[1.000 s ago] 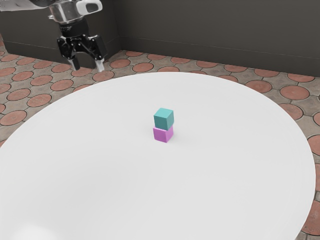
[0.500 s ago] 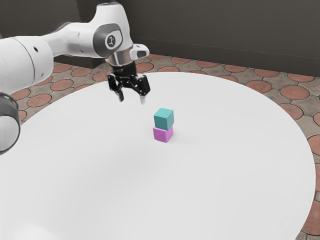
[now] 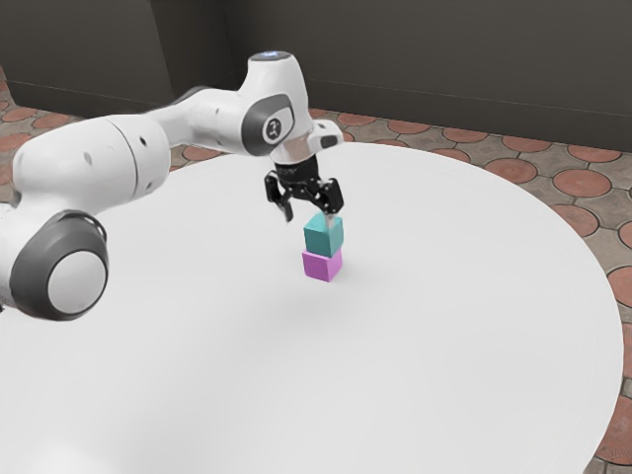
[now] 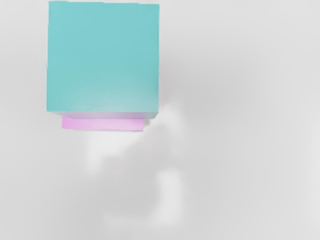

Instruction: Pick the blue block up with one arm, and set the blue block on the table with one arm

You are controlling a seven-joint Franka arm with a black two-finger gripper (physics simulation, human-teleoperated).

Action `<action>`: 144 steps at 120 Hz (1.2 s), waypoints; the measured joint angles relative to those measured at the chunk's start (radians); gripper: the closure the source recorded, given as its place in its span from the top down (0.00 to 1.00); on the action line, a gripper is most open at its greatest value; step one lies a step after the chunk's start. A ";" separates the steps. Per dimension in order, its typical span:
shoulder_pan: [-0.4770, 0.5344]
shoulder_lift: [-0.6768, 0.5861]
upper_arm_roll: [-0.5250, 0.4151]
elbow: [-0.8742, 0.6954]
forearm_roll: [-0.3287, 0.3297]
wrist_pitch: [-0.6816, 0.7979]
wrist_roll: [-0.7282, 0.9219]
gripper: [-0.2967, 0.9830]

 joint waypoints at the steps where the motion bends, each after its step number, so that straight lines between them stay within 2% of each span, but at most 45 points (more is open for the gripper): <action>1: 0.002 0.007 -0.001 0.010 0.000 0.000 -0.001 0.77; 14: 0.025 0.078 -0.021 0.107 0.009 0.006 -0.006 0.77; 23: 0.060 0.132 -0.081 0.174 0.041 0.012 -0.006 0.77; 34: 0.077 0.177 -0.104 0.219 0.068 0.053 0.000 0.77; 70: 0.098 0.224 -0.144 0.222 0.120 0.139 0.024 0.77; 144: 0.110 0.290 -0.145 0.227 0.129 0.192 0.051 0.75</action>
